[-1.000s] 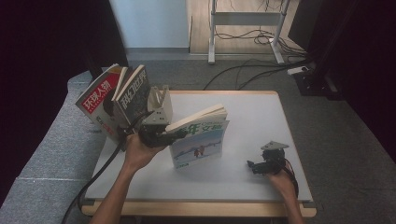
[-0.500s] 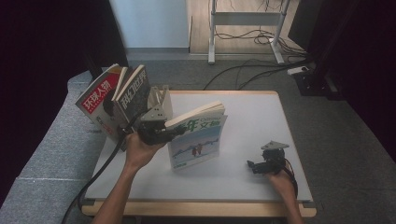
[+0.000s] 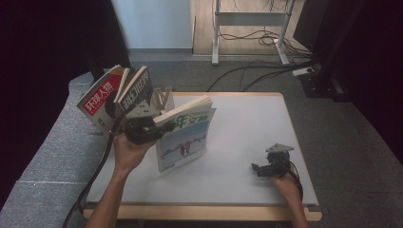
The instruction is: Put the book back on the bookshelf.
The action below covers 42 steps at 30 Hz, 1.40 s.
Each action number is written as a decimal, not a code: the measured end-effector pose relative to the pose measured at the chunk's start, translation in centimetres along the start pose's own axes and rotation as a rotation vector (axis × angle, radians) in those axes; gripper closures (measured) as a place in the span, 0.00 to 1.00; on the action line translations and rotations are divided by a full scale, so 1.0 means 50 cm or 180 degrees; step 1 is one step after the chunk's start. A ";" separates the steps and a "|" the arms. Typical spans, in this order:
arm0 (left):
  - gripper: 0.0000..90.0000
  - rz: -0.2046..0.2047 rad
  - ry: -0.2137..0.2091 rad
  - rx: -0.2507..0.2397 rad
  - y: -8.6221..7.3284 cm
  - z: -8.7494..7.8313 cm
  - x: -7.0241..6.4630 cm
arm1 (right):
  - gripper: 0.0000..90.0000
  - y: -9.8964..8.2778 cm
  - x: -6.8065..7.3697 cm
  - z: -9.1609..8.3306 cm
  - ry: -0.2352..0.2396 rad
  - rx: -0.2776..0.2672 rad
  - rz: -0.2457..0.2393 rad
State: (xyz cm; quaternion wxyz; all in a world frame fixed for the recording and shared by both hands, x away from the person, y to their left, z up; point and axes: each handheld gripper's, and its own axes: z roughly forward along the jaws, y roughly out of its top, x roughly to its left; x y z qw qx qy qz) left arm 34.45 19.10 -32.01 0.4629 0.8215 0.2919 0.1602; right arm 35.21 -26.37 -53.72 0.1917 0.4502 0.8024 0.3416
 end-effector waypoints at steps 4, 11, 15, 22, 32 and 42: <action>0.83 -0.0069 0.0057 -0.0014 -0.002 -0.019 0.008 | 0.00 0.000 0.000 0.000 -0.0001 -0.0001 0.0000; 0.83 -0.0149 0.0191 -0.0041 -0.005 -0.065 0.023 | 0.00 0.000 0.000 0.000 -0.0002 -0.0001 -0.0003; 0.83 -0.0207 0.0275 -0.0052 -0.006 -0.088 0.032 | 0.00 0.000 0.000 0.000 -0.0002 0.0000 -0.0002; 0.83 -0.0335 0.0432 -0.0052 -0.013 -0.124 0.050 | 0.00 0.000 0.000 0.000 -0.0003 -0.0002 -0.0002; 0.83 -0.0509 0.0689 -0.0078 -0.027 -0.159 0.082 | 0.00 0.000 0.000 0.000 -0.0003 -0.0002 -0.0003; 0.83 -0.0647 0.0874 -0.0035 -0.039 -0.154 0.115 | 0.00 0.000 0.000 0.000 -0.0002 -0.0003 -0.0001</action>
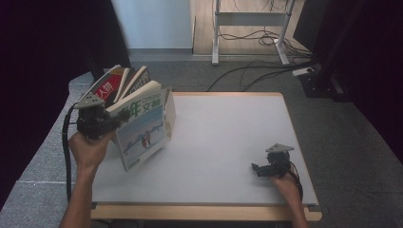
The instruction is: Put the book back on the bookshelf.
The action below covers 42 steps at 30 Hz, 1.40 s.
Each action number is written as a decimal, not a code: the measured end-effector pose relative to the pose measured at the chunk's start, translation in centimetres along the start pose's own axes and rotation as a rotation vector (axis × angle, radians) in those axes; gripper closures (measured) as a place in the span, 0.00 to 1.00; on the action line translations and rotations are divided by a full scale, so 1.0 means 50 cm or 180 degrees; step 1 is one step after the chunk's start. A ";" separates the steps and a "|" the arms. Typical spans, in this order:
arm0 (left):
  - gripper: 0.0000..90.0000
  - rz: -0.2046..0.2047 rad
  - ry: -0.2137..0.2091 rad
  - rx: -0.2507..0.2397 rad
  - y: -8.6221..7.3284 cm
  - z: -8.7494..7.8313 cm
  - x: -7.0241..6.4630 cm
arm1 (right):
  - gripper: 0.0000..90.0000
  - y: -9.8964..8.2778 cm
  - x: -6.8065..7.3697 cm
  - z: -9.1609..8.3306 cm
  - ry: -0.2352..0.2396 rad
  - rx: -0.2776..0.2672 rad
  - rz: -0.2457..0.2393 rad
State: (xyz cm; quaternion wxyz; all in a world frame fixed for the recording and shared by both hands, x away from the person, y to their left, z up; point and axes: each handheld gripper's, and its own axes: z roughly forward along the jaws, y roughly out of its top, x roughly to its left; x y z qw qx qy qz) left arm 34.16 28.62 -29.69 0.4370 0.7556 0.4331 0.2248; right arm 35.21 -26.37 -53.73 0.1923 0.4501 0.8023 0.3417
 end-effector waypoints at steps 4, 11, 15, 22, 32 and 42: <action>0.83 -0.0054 0.0062 -0.0012 0.002 0.017 0.009 | 0.00 0.000 0.000 0.000 0.0001 0.0001 -0.0001; 0.83 -0.0073 0.0191 -0.0069 0.005 0.044 0.011 | 0.00 0.000 0.000 0.000 0.0001 0.0002 0.0002; 0.83 -0.0087 0.0245 -0.0112 0.008 0.064 0.011 | 0.00 0.000 0.000 0.000 0.0005 0.0005 0.0002; 0.83 -0.0080 0.0257 -0.0160 0.009 0.090 0.006 | 0.00 0.000 0.000 0.000 0.0004 0.0006 0.0002; 0.83 -0.0102 0.0161 -0.0274 0.013 0.129 -0.011 | 0.00 0.000 0.000 0.000 0.0005 0.0007 0.0005; 0.82 0.0056 0.0145 -0.0347 -0.001 0.162 -0.045 | 0.00 0.000 0.000 0.000 0.0004 0.0005 0.0006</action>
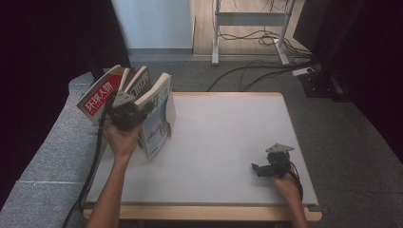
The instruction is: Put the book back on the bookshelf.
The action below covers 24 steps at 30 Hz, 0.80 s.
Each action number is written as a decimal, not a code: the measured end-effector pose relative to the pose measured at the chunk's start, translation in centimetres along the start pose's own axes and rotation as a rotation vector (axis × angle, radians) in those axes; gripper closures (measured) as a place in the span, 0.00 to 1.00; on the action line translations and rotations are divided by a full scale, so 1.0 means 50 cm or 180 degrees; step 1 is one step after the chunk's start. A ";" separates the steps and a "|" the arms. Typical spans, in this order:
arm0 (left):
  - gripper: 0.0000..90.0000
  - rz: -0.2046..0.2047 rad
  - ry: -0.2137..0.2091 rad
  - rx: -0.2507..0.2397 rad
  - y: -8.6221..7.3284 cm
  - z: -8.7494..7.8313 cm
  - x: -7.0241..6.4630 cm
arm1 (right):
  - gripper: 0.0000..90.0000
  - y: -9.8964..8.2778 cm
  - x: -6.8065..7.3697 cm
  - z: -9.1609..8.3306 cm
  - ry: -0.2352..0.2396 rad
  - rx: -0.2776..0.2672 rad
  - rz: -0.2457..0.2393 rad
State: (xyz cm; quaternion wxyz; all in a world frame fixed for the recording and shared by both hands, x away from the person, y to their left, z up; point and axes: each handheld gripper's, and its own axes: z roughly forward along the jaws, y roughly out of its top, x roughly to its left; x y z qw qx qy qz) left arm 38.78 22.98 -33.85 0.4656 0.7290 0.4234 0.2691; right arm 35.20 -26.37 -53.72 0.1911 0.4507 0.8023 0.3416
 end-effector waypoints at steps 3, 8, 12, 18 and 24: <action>0.82 0.0019 -0.0044 -0.0013 -0.007 0.000 -0.005 | 0.00 0.000 0.000 0.000 0.0000 0.0000 0.0000; 0.82 0.0080 -0.0040 -0.0015 -0.021 -0.008 -0.011 | 0.00 0.000 0.000 0.000 -0.0001 0.0000 0.0003; 0.82 0.0137 -0.0053 -0.0028 -0.045 -0.016 -0.015 | 0.00 0.000 0.000 0.000 -0.0003 -0.0002 -0.0001; 0.81 0.0059 -0.0115 -0.0093 -0.062 -0.025 -0.011 | 0.00 0.000 0.000 0.000 -0.0003 -0.0002 0.0000; 0.80 -0.0008 -0.0190 -0.0153 -0.070 -0.030 -0.007 | 0.00 0.000 0.000 0.000 -0.0004 -0.0003 -0.0001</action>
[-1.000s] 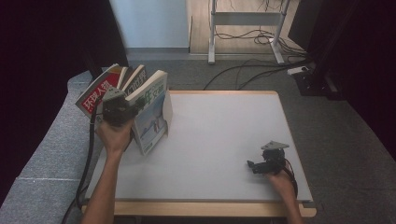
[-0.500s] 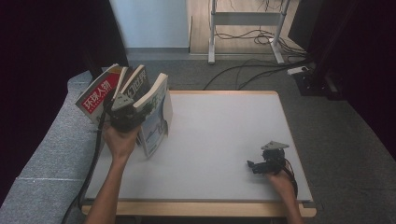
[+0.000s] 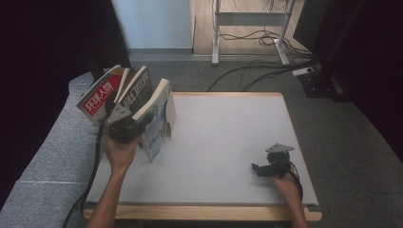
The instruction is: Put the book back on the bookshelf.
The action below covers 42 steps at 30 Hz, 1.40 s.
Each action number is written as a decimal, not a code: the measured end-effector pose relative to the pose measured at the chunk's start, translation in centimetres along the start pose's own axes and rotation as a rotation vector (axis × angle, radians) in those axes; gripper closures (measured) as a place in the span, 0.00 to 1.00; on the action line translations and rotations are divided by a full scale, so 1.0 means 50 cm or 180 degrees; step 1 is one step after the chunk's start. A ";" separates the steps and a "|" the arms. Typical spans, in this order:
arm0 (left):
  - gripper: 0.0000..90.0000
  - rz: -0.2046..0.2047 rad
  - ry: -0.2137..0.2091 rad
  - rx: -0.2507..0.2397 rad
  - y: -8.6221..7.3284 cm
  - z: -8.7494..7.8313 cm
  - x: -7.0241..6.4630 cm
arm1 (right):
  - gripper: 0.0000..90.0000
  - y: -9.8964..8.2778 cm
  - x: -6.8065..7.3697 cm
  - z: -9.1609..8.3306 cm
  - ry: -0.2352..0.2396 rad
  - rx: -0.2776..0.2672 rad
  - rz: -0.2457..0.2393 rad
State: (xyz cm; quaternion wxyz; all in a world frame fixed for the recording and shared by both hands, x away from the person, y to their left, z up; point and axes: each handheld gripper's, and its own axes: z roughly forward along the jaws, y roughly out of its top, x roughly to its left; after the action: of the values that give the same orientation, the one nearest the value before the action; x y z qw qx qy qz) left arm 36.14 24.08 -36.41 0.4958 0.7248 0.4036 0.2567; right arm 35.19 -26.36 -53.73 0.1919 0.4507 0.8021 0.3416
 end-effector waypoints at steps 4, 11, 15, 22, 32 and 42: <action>0.76 -0.0094 -0.0122 -0.0039 -0.004 -0.001 0.007 | 0.00 0.000 0.000 0.000 0.0000 0.0000 -0.0001; 0.70 -0.0069 -0.0149 -0.0026 -0.018 -0.009 0.008 | 0.00 0.000 0.000 0.000 0.0000 0.0000 -0.0001; 0.67 -0.0008 -0.0162 0.0031 -0.029 -0.010 0.007 | 0.00 0.000 0.000 0.000 0.0001 0.0000 0.0000; 0.66 0.0062 -0.0184 0.0208 -0.070 -0.001 0.005 | 0.00 0.000 0.000 0.000 0.0002 -0.0001 0.0002; 0.67 -0.0024 -0.0211 0.0389 -0.144 0.012 0.013 | 0.00 0.000 0.000 0.000 0.0001 -0.0001 0.0002; 0.68 -0.0062 -0.0217 0.0676 -0.210 0.035 0.020 | 0.00 0.000 0.000 0.000 0.0001 -0.0002 0.0002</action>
State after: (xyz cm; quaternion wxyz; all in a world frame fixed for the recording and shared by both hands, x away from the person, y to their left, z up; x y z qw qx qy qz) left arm 34.55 25.92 -46.83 0.4322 0.7776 0.4185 0.1829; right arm 35.19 -26.36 -53.73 0.1918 0.4509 0.8019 0.3420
